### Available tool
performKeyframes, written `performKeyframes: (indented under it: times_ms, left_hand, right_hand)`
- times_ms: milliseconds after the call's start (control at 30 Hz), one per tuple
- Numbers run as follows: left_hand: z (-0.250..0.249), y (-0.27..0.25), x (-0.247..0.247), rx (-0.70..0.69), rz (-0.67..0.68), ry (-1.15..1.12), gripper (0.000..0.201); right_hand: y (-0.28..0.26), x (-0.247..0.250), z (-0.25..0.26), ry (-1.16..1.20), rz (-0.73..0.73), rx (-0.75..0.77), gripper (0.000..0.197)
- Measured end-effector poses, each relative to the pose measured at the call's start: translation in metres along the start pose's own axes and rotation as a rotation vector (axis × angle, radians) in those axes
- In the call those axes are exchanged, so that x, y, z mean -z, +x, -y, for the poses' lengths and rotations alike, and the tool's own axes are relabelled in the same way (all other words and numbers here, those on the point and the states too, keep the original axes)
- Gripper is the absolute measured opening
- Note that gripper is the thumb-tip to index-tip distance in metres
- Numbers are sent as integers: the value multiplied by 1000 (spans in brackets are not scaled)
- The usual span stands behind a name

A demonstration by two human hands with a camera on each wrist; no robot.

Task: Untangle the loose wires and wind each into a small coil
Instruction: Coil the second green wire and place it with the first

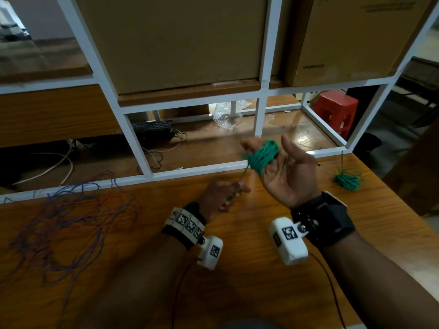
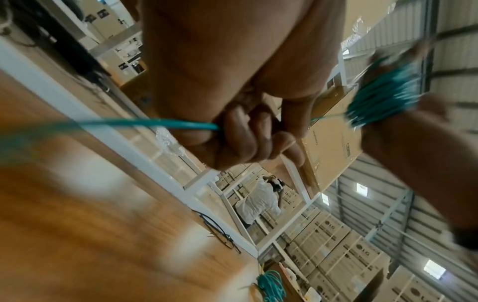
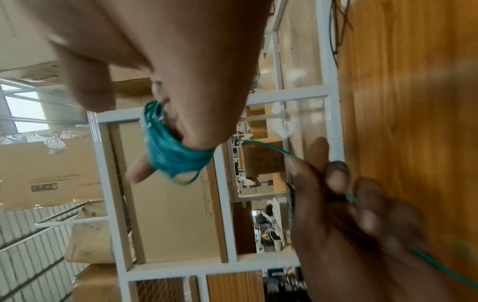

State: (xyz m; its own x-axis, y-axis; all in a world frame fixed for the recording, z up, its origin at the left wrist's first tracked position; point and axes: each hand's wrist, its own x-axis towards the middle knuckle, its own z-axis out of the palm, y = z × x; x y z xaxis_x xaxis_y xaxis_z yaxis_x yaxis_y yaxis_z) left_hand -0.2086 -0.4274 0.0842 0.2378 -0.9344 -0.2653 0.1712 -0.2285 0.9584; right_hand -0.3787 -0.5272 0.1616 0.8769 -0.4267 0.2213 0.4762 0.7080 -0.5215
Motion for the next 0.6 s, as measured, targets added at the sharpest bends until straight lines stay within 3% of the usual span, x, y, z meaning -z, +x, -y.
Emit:
performKeyframes:
  times_ms: [67,133,200,267,333,400,500,600]
  left_hand:
    - [13,-9,-7,-51,-8,-89,27]
    - [17,-21,-14,-118,-40,-42,20]
    - [18,-31,-16,-189,-63,68,16]
    - [13,-39,-11,-264,-69,225,23]
    - [3,-47,1,-335,-106,438,27]
    - [-14,-53,14,-412,-163,637,21]
    - [-48,-56,31,-541,-235,886,9]
    - [-72,-51,35,-583,-226,885,6]
  right_hand:
    - [17,13,7,-98,-237,170,63]
    - [29,27,7,-342,-456,237,61]
    - [31,46,1,-581,-579,152,60]
    - [21,58,-8,-916,-575,-6,75]
    - [6,67,-15,-1218,-488,-194,91]
    - [-3,66,-19,-1327,-366,-433,95]
    - [-14,55,-25,-1316,-101,-719,70]
    - [-24,38,-30,-1311,233,-738,40]
